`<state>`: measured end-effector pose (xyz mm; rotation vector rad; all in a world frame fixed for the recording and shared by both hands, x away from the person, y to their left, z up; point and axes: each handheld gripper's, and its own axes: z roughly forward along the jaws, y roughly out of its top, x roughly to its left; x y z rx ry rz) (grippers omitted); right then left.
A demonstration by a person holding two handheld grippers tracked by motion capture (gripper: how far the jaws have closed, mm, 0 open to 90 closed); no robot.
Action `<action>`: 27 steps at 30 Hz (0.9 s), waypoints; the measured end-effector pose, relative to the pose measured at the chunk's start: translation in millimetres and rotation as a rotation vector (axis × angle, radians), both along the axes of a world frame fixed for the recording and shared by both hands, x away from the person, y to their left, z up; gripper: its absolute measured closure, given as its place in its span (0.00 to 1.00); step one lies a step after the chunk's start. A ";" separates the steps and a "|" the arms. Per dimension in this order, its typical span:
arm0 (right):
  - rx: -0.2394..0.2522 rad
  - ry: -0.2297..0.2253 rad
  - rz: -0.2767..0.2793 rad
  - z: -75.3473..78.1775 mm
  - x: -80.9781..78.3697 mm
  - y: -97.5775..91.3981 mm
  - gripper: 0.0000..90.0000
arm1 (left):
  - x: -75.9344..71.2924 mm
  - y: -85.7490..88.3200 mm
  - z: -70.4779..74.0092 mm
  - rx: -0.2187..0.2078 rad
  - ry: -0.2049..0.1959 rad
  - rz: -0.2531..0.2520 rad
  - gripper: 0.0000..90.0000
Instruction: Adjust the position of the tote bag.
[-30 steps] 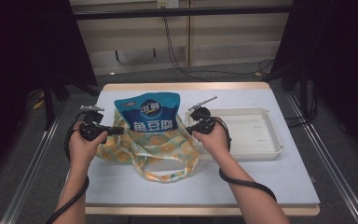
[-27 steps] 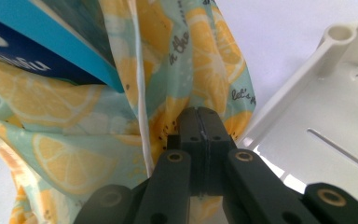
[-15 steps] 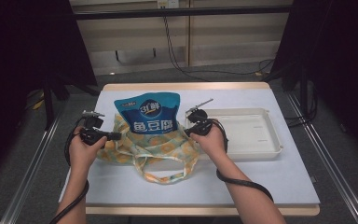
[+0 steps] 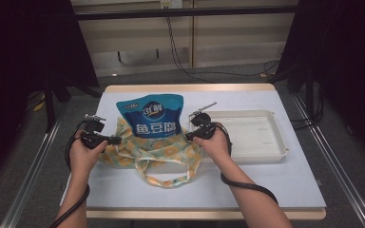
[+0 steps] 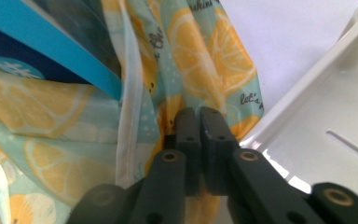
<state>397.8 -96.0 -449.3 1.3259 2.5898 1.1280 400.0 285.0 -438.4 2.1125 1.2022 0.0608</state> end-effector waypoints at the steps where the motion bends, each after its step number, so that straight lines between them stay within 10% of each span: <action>1: 0.001 -0.023 0.000 2.8 0.3 -1.7 0.90 | -0.6 -0.5 0.5 -0.005 0.002 0.001 1.00; 15: -0.002 -0.107 -0.019 40.9 -26.2 -15.0 0.77 | -10.8 -0.6 10.8 -0.026 -0.031 0.013 1.00; 27: -0.007 -0.055 0.043 11.9 -32.9 4.4 0.86 | -12.4 2.3 9.7 -0.037 -0.029 0.019 1.00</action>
